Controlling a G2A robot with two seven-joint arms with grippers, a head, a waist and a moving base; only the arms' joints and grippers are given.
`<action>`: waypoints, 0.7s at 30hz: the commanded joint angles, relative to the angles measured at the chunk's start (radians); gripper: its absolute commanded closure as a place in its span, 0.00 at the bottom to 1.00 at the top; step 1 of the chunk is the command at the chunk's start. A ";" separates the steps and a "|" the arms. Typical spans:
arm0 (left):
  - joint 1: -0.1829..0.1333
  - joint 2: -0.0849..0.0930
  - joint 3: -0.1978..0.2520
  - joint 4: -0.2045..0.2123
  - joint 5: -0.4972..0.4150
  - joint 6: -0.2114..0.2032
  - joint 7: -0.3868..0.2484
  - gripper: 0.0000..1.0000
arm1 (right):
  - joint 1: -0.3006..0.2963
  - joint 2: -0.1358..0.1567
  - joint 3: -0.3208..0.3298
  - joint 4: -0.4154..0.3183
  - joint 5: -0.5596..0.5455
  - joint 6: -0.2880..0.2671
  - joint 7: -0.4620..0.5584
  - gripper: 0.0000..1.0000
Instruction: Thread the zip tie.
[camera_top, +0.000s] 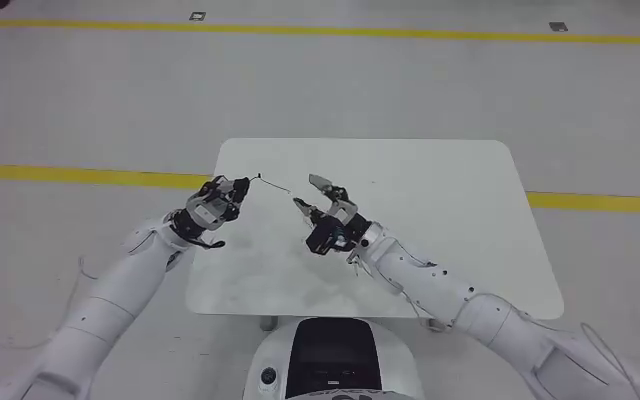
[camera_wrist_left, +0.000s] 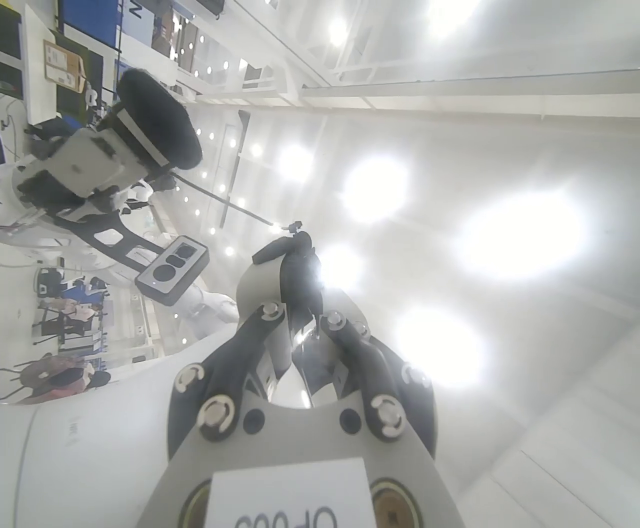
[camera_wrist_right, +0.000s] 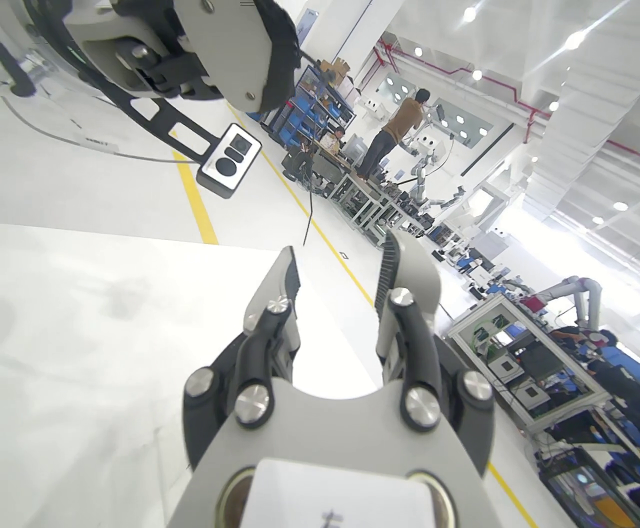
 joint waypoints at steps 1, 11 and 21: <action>0.005 0.001 -0.016 0.003 -0.001 0.002 -0.004 1.00 | -0.009 0.003 0.020 0.010 0.021 -0.048 -0.026 0.00; 0.012 0.005 -0.042 0.000 0.019 0.018 -0.017 1.00 | -0.009 0.003 0.020 0.010 0.021 -0.048 -0.026 0.00; 0.038 0.010 -0.081 -0.014 -0.007 0.102 -0.068 1.00 | -0.056 0.010 0.092 0.004 0.139 -0.112 -0.097 0.00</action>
